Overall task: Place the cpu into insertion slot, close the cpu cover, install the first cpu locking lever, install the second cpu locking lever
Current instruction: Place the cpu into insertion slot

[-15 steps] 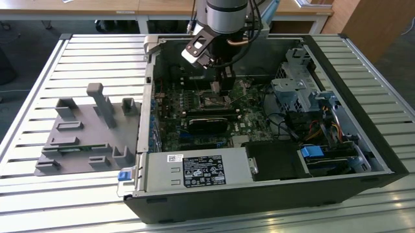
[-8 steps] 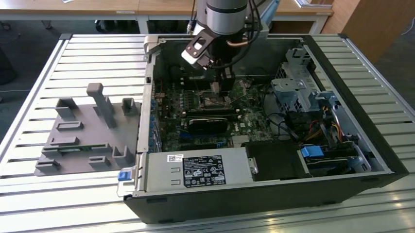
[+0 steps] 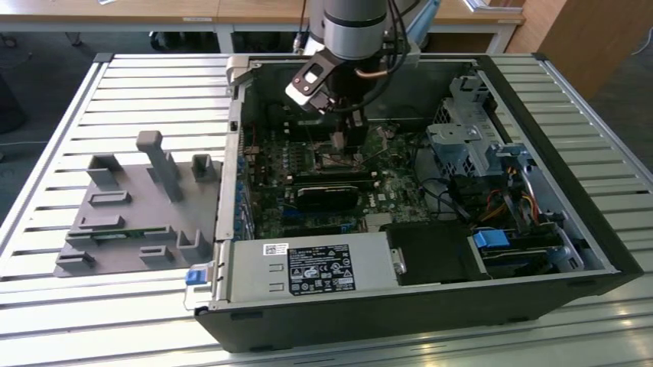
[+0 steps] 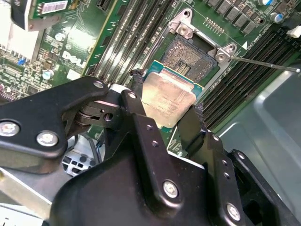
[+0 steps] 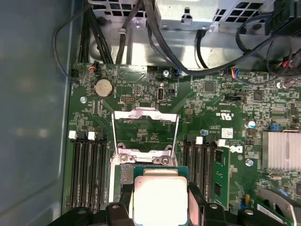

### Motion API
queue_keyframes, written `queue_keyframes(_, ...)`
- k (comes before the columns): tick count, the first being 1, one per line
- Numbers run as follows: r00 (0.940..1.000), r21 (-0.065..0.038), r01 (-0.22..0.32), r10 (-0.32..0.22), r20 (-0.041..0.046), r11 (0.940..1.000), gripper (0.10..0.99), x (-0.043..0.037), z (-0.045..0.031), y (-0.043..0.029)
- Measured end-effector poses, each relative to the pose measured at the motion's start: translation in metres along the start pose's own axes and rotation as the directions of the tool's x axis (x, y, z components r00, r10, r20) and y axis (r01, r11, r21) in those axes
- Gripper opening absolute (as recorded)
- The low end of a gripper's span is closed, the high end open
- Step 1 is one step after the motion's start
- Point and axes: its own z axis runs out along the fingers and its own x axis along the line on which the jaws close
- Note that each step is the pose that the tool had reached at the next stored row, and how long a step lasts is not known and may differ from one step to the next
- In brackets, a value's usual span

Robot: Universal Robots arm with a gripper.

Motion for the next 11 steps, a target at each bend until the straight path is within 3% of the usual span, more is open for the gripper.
queue_keyframes(11, 1.0000, 0.000, -0.003, 0.003, 0.0003, 1.0000, 0.541, 0.0057, 0.0129, -0.0045)
